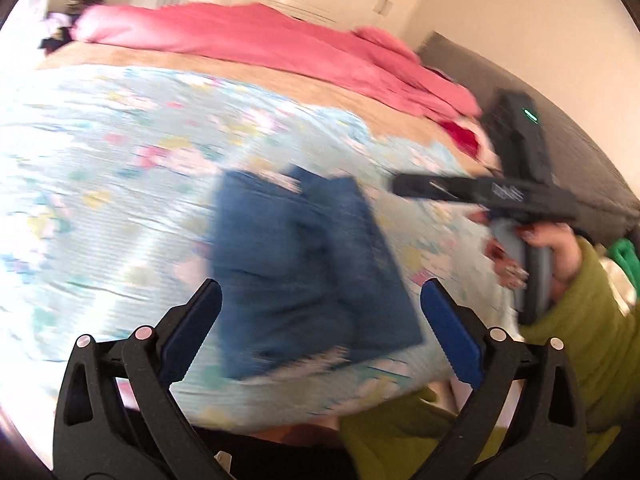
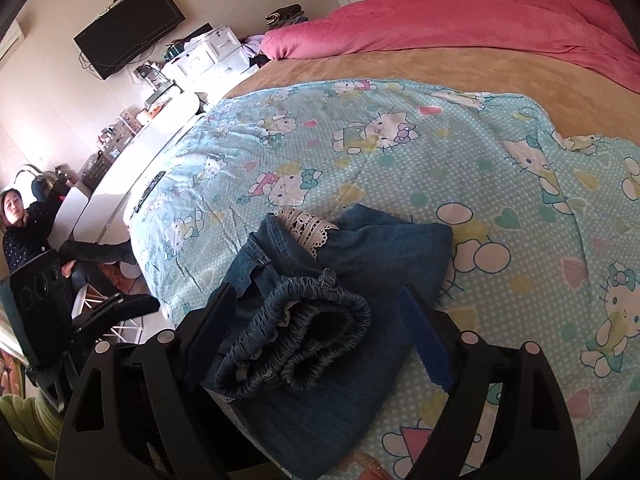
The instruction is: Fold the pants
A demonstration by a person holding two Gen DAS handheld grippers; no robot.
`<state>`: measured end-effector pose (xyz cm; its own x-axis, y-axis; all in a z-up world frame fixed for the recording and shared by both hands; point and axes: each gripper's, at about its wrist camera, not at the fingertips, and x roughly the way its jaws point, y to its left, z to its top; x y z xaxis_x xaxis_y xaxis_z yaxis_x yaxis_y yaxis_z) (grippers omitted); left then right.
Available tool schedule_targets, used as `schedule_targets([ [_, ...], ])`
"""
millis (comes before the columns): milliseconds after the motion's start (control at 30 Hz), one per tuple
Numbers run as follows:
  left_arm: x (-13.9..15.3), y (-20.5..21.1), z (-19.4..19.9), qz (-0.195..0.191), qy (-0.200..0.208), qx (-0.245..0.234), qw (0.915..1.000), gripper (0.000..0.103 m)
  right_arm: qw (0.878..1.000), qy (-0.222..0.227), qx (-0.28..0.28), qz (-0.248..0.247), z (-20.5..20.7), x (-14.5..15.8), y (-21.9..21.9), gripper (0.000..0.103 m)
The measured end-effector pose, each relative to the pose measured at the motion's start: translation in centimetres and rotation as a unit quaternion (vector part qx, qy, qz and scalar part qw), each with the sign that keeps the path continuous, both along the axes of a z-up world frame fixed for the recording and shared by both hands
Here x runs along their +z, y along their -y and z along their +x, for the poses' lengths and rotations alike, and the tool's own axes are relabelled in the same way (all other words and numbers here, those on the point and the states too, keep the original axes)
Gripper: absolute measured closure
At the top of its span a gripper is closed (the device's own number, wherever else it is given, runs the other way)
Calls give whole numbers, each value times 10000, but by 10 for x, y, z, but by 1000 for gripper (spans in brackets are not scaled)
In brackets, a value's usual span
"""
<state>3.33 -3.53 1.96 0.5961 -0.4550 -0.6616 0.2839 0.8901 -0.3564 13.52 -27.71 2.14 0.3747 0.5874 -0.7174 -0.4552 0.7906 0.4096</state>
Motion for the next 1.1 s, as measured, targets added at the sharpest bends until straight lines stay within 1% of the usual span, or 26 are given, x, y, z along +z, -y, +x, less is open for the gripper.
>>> schedule_targets([
  [100, 4, -22, 7, 220, 34, 451, 9987, 10, 10000, 84, 5, 45, -6, 8, 1, 21],
  [167, 7, -31, 12, 240, 44, 550, 9982, 10, 9999, 114, -6, 65, -10, 10, 4, 21],
  [267, 5, -34, 26, 333, -12, 579, 9978, 10, 10000, 8, -41, 78, -8, 4, 8, 21],
  [333, 1, -29, 38, 430, -98, 583, 9973, 10, 9998, -173, -66, 116, -6, -5, 9, 21],
  [467, -19, -18, 63, 324, -384, 457, 9977, 10, 9971, -654, -47, 386, -1, -28, 1, 21],
  [533, -30, -9, 71, 481, -479, 418, 9968, 10, 9963, -831, -102, 169, 5, -44, -9, 21],
  [567, -38, -3, 75, 624, -529, 383, 9959, 10, 9954, -942, -139, 59, 8, -52, -13, 21],
  [600, -45, 2, 78, 783, -559, 354, 9947, 10, 9940, -1075, -127, 140, 11, -60, -17, 23],
  [633, -51, 5, 79, 955, -588, 357, 9930, 10, 9929, -1131, -68, 353, 12, -63, -19, 48],
  [667, -57, 9, 79, 1154, -589, 370, 9909, 10, 9921, -1142, 3, 513, 14, -62, -23, 57],
  [733, -64, 10, 77, 1268, -533, 373, 9898, 10, 9951, -851, 91, 490, 12, -50, -28, 67],
  [800, -67, 7, 76, 1162, -590, 374, 9908, 10, 9977, -599, 178, 270, 12, -46, -29, 68],
  [833, -68, 6, 76, 1084, -632, 371, 9914, 10, 9977, -643, 155, 124, 14, -51, -28, 66],
  [867, -68, 5, 77, 1029, -664, 364, 9918, 10, 9972, -745, 92, -48, 15, -58, -25, 62],
  [900, -66, 4, 77, 1014, -653, 367, 9920, 10, 9970, -777, 20, -55, 14, -61, -20, 51],
  [933, -63, 4, 76, 1014, -610, 366, 9923, 10, 9969, -787, -57, 9, 13, -61, -13, 44],
  [967, -59, 3, 75, 1014, -560, 363, 9926, 10, 9972, -736, -103, 89, 9, -56, -6, 43],
  [1000, -55, 1, 75, 1012, -523, 383, 9928, 10, 9984, -540, -168, 56, 2, -47, 2, 42],
  [1033, -50, -1, 75, 991, -482, 403, 9931, 10, 9994, -258, -217, -49, -7, -36, 7, 37],
  [1067, -44, -6, 76, 960, -426, 429, 9935, 10, 9998, -31, -189, -93, -15, -26, 10, 36],
  [1100, -39, -8, 77, 964, -393, 460, 9935, 10, 9996, 272, -49, -97, -28, -13, 12, 36],
])
